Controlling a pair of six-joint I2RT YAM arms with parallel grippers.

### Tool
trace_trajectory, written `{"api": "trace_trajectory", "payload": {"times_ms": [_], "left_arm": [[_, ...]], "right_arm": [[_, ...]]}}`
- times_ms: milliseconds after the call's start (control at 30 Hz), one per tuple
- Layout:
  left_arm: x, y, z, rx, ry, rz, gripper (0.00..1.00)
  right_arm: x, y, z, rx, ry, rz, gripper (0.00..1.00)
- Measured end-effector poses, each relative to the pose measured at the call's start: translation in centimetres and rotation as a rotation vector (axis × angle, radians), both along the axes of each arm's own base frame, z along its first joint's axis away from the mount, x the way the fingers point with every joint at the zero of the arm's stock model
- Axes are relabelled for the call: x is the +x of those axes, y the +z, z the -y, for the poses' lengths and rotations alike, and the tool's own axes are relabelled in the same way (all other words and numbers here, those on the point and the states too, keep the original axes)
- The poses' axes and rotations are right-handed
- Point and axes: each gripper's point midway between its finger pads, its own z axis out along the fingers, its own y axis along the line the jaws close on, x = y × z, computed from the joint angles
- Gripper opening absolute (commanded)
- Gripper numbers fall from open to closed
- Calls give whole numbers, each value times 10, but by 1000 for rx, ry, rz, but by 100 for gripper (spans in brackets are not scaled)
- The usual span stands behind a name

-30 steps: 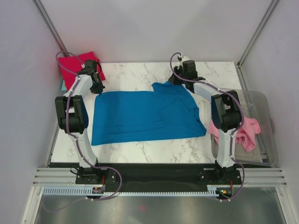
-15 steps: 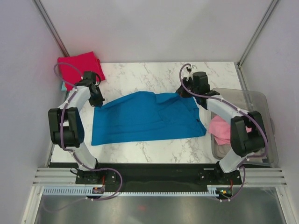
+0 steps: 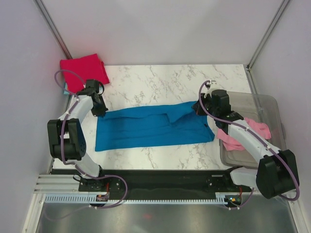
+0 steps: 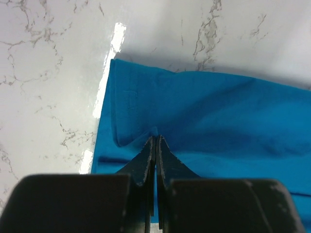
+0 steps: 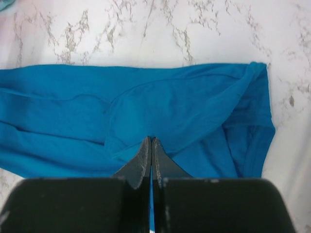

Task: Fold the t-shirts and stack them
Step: Fold the tshirt

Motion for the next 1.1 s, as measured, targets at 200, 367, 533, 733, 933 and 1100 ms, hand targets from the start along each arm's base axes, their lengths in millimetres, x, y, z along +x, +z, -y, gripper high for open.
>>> {"api": "trace_trajectory", "payload": {"times_ms": [200, 367, 533, 733, 933, 1100], "left_arm": [[-10, -6, -4, 24, -2, -23, 2], [-15, -3, -10, 62, -3, -20, 2], [-16, 3, -14, 83, -5, -1, 2], [-32, -3, -15, 92, -10, -24, 54], [-34, 15, -18, 110, 6, 32, 72], [-28, 33, -17, 110, 5, 106, 70]], "right_arm": [[-27, -5, 9, 9, -19, -19, 0], [-42, -3, 16, 11, -39, -20, 0], [-56, -6, 23, 12, -59, -26, 0], [-78, -37, 36, 17, -133, -101, 32], [-105, -72, 52, 29, -235, -202, 61], [-110, -59, 52, 89, -262, -168, 61]]}}
